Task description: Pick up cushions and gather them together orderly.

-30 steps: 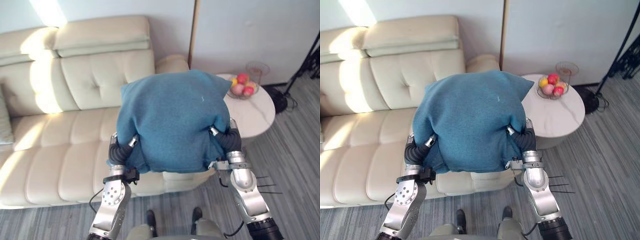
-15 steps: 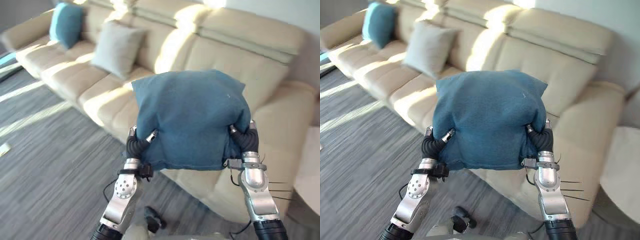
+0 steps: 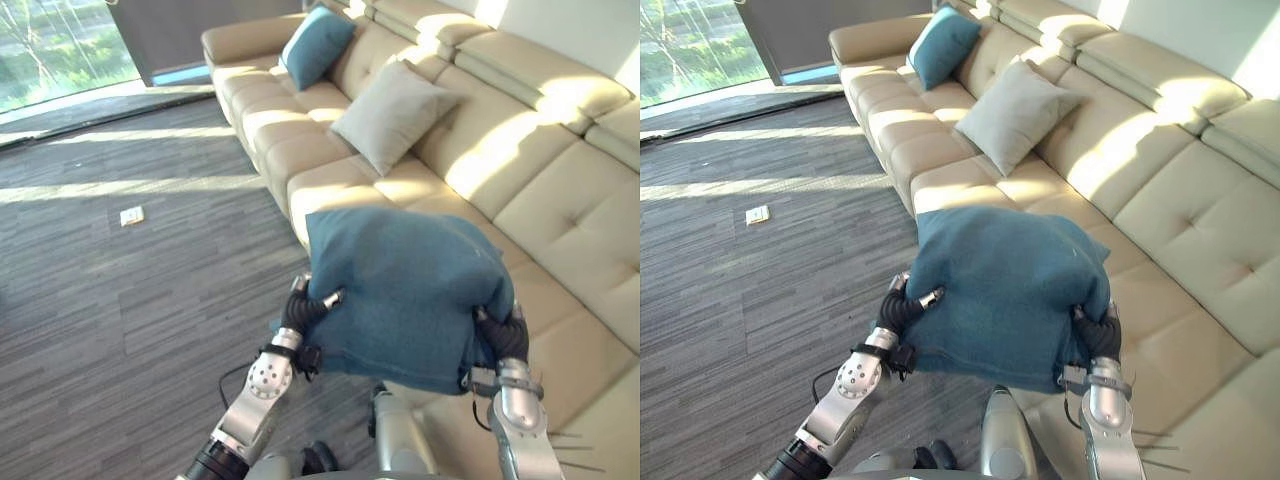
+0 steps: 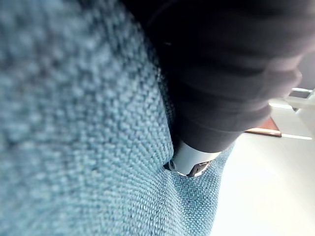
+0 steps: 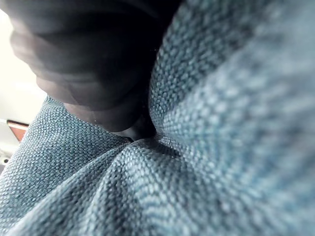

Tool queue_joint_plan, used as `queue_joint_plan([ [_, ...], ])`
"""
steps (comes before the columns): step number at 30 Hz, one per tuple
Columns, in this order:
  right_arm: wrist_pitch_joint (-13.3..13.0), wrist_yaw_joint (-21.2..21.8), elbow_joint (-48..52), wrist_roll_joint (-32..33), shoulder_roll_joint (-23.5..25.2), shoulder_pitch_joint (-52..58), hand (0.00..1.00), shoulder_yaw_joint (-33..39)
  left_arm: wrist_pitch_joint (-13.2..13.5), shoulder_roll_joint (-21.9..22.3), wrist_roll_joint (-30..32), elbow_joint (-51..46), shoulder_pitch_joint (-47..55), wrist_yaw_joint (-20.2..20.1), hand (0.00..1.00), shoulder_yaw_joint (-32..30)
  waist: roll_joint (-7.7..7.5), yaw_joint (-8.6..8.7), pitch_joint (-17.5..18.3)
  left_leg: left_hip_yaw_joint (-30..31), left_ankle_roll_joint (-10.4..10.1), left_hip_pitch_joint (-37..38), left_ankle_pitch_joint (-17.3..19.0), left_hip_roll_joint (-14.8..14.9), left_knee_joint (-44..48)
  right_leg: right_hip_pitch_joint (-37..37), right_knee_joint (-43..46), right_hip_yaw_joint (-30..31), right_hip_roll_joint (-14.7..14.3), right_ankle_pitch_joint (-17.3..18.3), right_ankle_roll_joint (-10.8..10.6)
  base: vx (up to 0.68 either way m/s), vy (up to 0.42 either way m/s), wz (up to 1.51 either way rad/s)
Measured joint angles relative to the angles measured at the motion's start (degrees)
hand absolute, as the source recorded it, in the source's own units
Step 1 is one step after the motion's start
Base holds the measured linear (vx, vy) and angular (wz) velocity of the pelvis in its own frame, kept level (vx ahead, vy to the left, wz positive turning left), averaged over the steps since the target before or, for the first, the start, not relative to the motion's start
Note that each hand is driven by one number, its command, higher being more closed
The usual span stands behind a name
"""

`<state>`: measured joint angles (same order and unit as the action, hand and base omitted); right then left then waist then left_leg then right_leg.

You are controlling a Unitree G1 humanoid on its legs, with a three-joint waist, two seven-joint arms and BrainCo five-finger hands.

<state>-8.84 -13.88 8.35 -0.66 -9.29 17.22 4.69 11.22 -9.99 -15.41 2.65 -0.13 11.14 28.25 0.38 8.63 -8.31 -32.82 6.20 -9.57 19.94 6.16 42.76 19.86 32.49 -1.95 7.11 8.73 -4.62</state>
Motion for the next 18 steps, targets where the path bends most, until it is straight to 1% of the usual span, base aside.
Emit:
queue_joint_plan([
  [1, 0.3, 0.0, 1.6, 0.0, -0.3, 0.6, 1.0, -0.1, 0.0, 0.2, 0.0, -0.3, 0.6, 0.0, 1.0, -0.1, 0.55, -0.35, 0.1, -0.6, -0.5, -0.4, -0.4, 2.0, 3.8, -1.2, 0.0, -0.1, -0.7, 0.1, 0.3, 0.32, 0.04, -0.43],
  [2, 0.4, 0.0, 4.9, -0.1, -0.3, 1.2, 1.0, -0.2, 0.0, 0.3, 0.0, -0.7, 1.3, 0.0, 1.0, -0.6, 0.54, -0.28, 0.2, -0.8, -2.6, -1.4, -4.2, 4.4, 9.7, -3.0, -0.7, 0.9, -1.0, 0.4, 0.8, 0.28, 0.14, -0.52],
  [3, 0.3, -0.2, 8.4, -0.2, 0.4, 1.3, 1.0, -0.2, 0.0, 0.4, 0.0, -1.5, 1.3, 0.0, 1.0, -1.2, -1.33, -0.55, -0.5, -0.8, -2.4, -3.9, -8.6, 6.0, 15.1, -4.4, -2.8, 2.9, -0.1, 0.3, 0.5, 0.22, 0.115, -0.52],
  [4, 0.1, -0.3, 9.8, -0.2, 0.3, 1.3, 1.0, 0.0, 0.0, 0.4, 0.0, -2.2, 1.3, 0.0, 1.0, -1.2, -1.46, -0.87, -0.4, 0.0, -1.2, -4.8, -6.3, 7.0, 15.4, -4.7, -3.9, 3.9, 0.0, 0.0, 0.1, 0.14, 0.115, -0.63],
  [5, -0.8, -0.7, 11.4, -0.2, 0.5, 1.1, 1.0, 0.1, 0.4, 0.6, 0.1, -3.4, 1.2, -0.4, 1.0, -1.2, -1.35, -1.4, -0.3, 2.6, -2.3, -5.8, -2.6, 9.1, 11.5, -4.6, -4.6, 5.9, -0.3, -0.2, -0.1, 0.09, 0.148, -0.71],
  [6, -1.6, -1.0, 11.4, -0.2, 0.5, 1.0, 1.0, 0.2, 0.5, 1.1, 0.3, -3.8, 1.2, -0.9, 1.0, -1.2, -1.23, -1.5, -0.2, 6.4, -3.8, -5.1, -1.6, 9.8, 2.2, -4.5, -5.0, 7.8, -1.0, 0.3, -0.6, 0.08, 0.182, -0.77],
  [7, -1.6, -1.0, 11.4, -0.1, 0.4, 0.9, 1.0, 0.2, 0.6, 1.4, 0.3, -3.9, 1.2, -1.0, 1.0, -1.3, -0.92, -1.67, -0.1, 9.4, -4.4, -3.9, -2.0, 9.4, -4.5, -4.2, -5.0, 9.0, -1.4, 0.5, -1.2, 0.06, 0.23, -0.96],
  [8, -1.7, -0.9, 10.8, 0.1, 0.5, 0.6, 1.0, -0.1, 0.4, 1.7, 0.4, -3.5, 1.4, -1.1, 1.0, -1.8, -0.92, -1.97, 0.4, 10.4, -10.4, -0.8, -4.6, 7.4, -10.7, -3.3, -4.9, 12.6, -2.3, 0.7, -2.3, 0.05, 0.232, -0.91],
  [9, -1.7, -0.8, 10.9, 0.1, 1.2, 1.5, 1.0, -0.2, 0.2, 1.8, 0.5, -3.3, 2.1, -1.1, 1.0, -1.9, -1.23, -1.62, 0.9, 9.3, -11.8, 0.5, -4.4, 6.1, -12.4, -4.1, -7.5, 15.0, -2.4, -0.8, -2.3, 0.09, 0.312, -1.16],
  [10, -1.8, -0.6, 10.8, 0.2, 1.4, 1.8, 1.0, -0.2, 0.3, 2.0, 0.9, -3.9, 3.1, -1.1, 1.0, -2.2, -1.46, -1.92, 1.1, 15.5, -11.4, -0.2, -5.4, 3.4, -10.4, -4.0, -9.9, 17.7, -2.5, -3.0, -3.9, 0.08, 0.272, -0.98],
  [11, -1.8, -0.3, 10.5, 0.2, 1.7, 1.8, 1.0, -0.2, 0.3, 1.9, 1.0, -3.9, 3.7, -1.1, 1.0, -2.2, -1.6, -2.3, 1.3, 19.6, -11.4, -1.1, -5.4, 2.3, -9.6, -4.0, -10.7, 18.8, -2.6, -3.4, -4.3, 0.09, 0.258, -1.15],
  [12, -1.8, 0.3, 10.4, 0.2, 2.1, 2.1, 1.0, -0.2, 0.1, 1.9, 1.1, -3.8, 4.2, -1.1, 1.0, -2.2, -1.65, -2.2, 1.3, 22.1, -11.7, -1.1, -4.8, 1.4, -9.2, -3.9, -12.2, 20.8, -2.8, -4.3, -4.7, 0.06, 0.214, -1.07],
  [13, -1.8, 0.4, 10.3, 0.2, 2.3, 3.1, 1.0, -0.2, 0.1, 1.9, 1.6, -3.8, 4.3, -1.1, 1.0, -2.2, -1.81, -1.72, 1.4, 21.5, -11.3, -0.8, -3.8, 1.3, -9.4, -3.3, -13.8, 22.5, -3.1, -5.4, -4.7, 0.05, 0.193, -1.09],
  [14, -1.8, 0.5, 10.3, 0.2, 2.8, 4.0, 1.0, -0.2, 0.1, 1.9, 1.6, -3.8, 4.5, -1.2, 1.0, -2.2, -2.08, -1.58, 1.6, 21.2, -11.1, -0.5, -2.7, 1.2, -9.3, -2.8, -14.9, 24.4, -3.9, -6.7, -5.4, 0.01, 0.19, -1.01],
  [15, -1.8, 0.8, 10.2, 0.2, 3.1, 4.3, 1.0, -0.2, 0.1, 1.8, 1.6, -3.8, 4.8, -1.2, 1.0, -2.2, -2.29, -1.75, 1.7, 21.0, -11.0, -0.2, -2.3, 1.2, -9.3, -2.3, -15.2, 25.9, -4.6, -7.3, -5.3, -0.01, 0.141, -1.24],
  [16, -1.8, 1.7, 9.8, 0.2, 3.5, 4.4, 1.0, -0.2, 0.1, 1.8, 1.6, -3.9, 5.8, -1.3, 1.0, -2.2, -2.58, -1.83, 1.9, 20.2, -10.8, 0.6, -0.7, 1.5, -9.9, -1.6, -16.1, 28.7, -5.8, -8.2, -5.2, -0.02, 0.155, -1.52],
  [17, -1.9, 2.2, 9.2, 0.4, 3.2, 4.0, 1.0, -0.2, 0.2, 1.7, 1.6, -4.0, 6.3, -1.3, 1.0, -2.3, -2.58, -1.76, 2.0, 18.8, -9.9, 1.6, 1.7, 1.9, -10.6, -0.4, -17.0, 30.9, -7.4, -9.3, -4.2, -0.03, 0.119, -1.55],
  [18, -2.0, 2.6, 8.0, 0.5, 3.2, 3.2, 1.0, -0.3, 0.1, 1.6, 1.6, -4.0, 6.4, -1.3, 1.0, -2.6, -2.87, -1.62, 2.0, 17.9, -9.6, 1.5, 2.4, 1.9, -10.8, 0.4, -17.7, 31.5, -7.9, -10.1, -2.6, -0.05, 0.106, -1.42],
])
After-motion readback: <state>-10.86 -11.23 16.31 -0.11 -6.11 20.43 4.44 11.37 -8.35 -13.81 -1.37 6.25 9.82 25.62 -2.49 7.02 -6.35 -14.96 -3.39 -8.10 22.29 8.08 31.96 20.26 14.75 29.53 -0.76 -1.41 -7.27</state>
